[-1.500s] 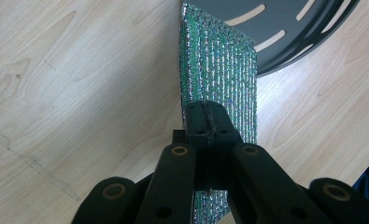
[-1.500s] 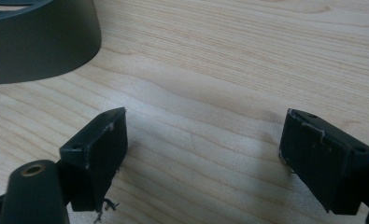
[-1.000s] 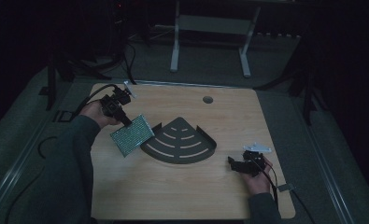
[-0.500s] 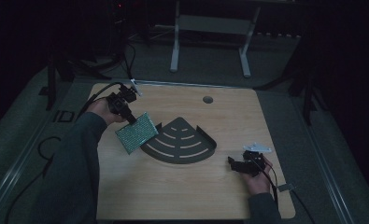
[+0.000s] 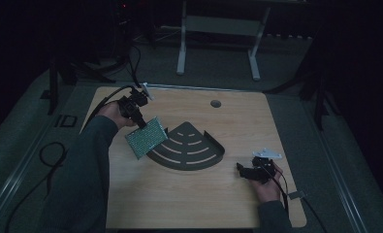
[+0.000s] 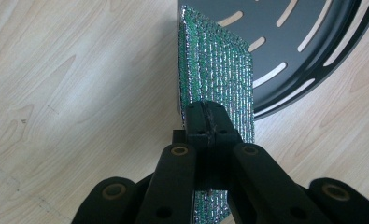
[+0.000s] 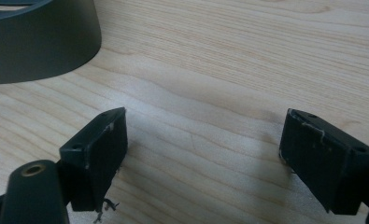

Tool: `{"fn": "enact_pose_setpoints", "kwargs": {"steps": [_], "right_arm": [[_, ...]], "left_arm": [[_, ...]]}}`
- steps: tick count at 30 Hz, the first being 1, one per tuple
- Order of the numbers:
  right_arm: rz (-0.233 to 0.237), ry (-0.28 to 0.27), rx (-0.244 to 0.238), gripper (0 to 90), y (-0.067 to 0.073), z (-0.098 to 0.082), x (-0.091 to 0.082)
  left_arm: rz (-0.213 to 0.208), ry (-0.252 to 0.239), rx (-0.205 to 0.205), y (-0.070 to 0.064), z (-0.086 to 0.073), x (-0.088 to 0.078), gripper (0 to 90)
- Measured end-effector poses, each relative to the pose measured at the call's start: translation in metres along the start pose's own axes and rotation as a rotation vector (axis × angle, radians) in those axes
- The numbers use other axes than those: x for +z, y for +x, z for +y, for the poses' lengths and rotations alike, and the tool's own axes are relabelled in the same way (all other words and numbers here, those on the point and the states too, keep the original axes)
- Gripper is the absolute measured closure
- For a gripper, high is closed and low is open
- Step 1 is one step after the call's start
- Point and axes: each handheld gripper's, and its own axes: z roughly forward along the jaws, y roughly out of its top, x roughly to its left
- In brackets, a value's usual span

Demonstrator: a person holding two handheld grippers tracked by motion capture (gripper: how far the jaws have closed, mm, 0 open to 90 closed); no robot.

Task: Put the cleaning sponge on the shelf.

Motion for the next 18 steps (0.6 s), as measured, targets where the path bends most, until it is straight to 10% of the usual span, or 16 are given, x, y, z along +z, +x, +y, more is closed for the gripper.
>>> {"fn": "enact_pose_setpoints", "kwargs": {"steps": [18], "right_arm": [[0.000, 0.000, 0.000, 14.9, 0.000, 0.000, 0.000]], "left_arm": [[0.010, -0.008, 0.015, -0.008, 0.015, 0.004, 90.0]]}}
